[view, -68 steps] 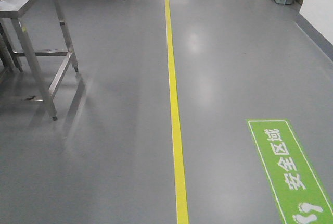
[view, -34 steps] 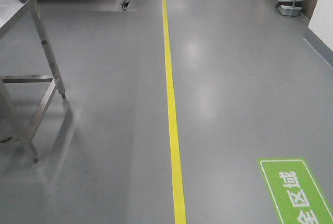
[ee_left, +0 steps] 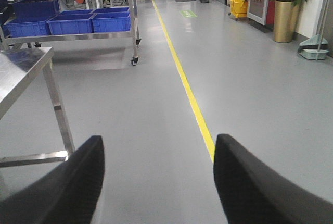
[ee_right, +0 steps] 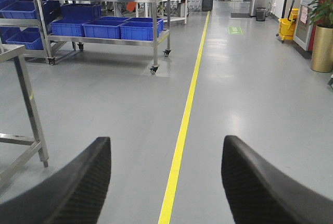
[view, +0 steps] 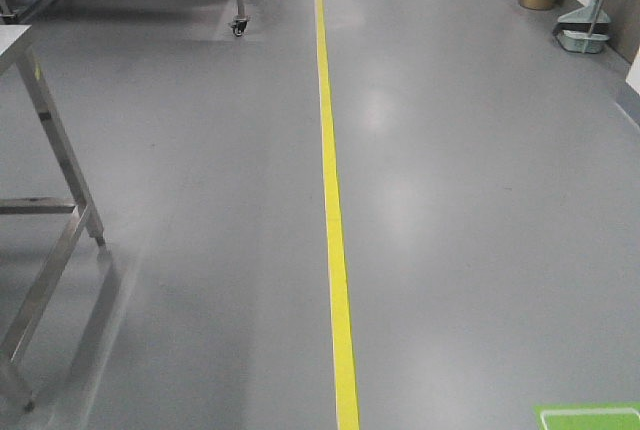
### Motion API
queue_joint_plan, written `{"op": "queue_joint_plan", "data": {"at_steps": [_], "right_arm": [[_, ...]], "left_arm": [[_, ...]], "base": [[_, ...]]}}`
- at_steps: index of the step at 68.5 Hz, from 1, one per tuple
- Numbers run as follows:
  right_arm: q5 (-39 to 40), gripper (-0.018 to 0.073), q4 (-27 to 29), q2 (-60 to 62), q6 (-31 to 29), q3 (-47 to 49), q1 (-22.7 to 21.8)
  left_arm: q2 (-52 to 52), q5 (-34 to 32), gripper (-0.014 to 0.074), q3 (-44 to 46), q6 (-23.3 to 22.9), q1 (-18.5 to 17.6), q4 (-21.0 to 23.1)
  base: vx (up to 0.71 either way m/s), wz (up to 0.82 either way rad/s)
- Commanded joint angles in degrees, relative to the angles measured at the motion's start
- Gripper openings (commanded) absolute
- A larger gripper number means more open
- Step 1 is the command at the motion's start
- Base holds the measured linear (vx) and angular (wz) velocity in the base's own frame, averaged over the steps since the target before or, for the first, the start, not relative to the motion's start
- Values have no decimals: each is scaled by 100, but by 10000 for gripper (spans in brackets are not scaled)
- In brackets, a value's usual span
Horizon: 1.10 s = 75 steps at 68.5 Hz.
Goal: Move and align brake pads A on conveyor
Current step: 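Drive along the yellow-lined aisle past the blue bin racks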
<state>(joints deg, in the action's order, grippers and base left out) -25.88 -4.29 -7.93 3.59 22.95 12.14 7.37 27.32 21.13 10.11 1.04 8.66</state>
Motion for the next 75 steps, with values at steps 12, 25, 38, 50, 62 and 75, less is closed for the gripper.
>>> {"op": "queue_joint_plan", "data": {"at_steps": [12, 25, 38, 50, 62, 75], "right_arm": [[408, 442, -62, -62, -52, 135, -12], [408, 442, -62, -62, -52, 135, -12], [408, 442, -62, -62, -52, 135, -12], [408, 442, -62, -62, -52, 135, -12], [408, 442, -62, -62, -52, 135, -12], [408, 442, -62, -62, -52, 135, -12]], "left_arm": [[79, -396, 451, 147, -6, -2, 49], [79, -401, 451, 147, -6, -2, 49], [79, -401, 451, 147, -6, -2, 49], [79, -401, 451, 147, -6, -2, 49], [79, -401, 451, 147, -6, -2, 49], [79, -401, 451, 147, -6, -2, 49]], "base": [[64, 2], [63, 0], [63, -2], [61, -1], [59, 4], [57, 4]]}}
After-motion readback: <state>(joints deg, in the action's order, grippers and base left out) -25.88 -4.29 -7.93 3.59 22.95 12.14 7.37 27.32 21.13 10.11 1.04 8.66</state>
